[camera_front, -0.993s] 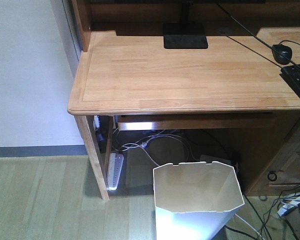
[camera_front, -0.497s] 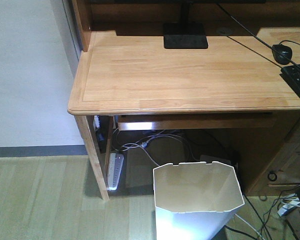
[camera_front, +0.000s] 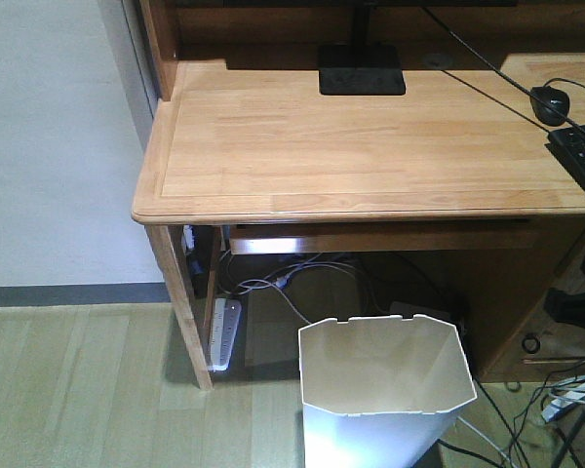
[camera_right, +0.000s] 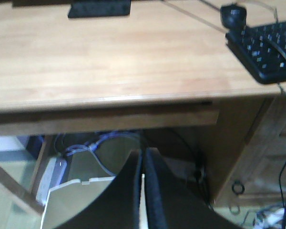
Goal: Move trash bin to bedside with robot
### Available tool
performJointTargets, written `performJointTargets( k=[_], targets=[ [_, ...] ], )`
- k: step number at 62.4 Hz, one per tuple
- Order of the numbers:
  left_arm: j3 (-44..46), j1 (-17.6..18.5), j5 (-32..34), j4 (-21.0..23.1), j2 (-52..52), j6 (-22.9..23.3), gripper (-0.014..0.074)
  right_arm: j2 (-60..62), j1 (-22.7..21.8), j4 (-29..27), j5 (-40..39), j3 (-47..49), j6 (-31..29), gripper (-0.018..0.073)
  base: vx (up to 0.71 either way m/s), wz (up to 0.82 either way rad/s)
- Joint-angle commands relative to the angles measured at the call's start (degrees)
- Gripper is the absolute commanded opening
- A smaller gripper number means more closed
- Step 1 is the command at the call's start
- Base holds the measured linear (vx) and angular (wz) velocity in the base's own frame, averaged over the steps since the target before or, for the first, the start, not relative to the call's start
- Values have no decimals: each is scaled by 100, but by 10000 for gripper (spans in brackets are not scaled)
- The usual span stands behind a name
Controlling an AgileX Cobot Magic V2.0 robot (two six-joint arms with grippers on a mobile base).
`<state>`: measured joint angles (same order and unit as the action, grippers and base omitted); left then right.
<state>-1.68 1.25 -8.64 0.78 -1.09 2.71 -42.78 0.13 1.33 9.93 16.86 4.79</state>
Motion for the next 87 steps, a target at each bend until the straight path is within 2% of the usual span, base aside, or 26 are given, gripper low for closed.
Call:
performJointTargets(
  k=[1, 10, 15, 22, 38, 45, 55, 59, 65, 76, 87],
  targets=[
    [-158, 34, 445, 18, -57, 52, -6, -272, 7, -133, -303, 206, 42, -11, 0, 0],
    [-158, 34, 445, 18, -57, 52, -6, -624, 13, 17, -83, 206, -305, 1, 0, 0],
    [-158, 34, 445, 18, -57, 52, -6, -837, 13, 54, 41, 213, -536, 42, 0, 0],
    [-158, 34, 445, 18, -57, 52, -6, -1080, 8, 54, 136, 213, -546, 147, 0, 0],
    [-158, 34, 445, 18, -57, 52, -6, -1488, 8, 139, 99, 213, -546, 495, 0, 0],
    [-158, 34, 445, 18, -57, 52, -6, -1554, 8, 209, 81, 207, -682, 564, 0, 0],
    [-158, 34, 445, 18, -57, 52, -6, -1554, 8, 78, -283, 207, -623, 568, 0, 0],
    [-158, 34, 445, 18, -57, 52, -6, -1572, 8, -133, -296, 212, -421, 565, 0, 0],
    [-158, 34, 445, 18, -57, 52, -6, -1798, -4, -133, -218, 305, -421, 562, 0, 0],
    [-158, 34, 445, 18, -57, 52, -6, -2907, -191, -133, 689, 1199, -447, 562, 0, 0],
    [-158, 34, 445, 18, -57, 52, -6, -4071, -827, -207, 1451, 1985, -699, 562, 0, 0]
  ],
)
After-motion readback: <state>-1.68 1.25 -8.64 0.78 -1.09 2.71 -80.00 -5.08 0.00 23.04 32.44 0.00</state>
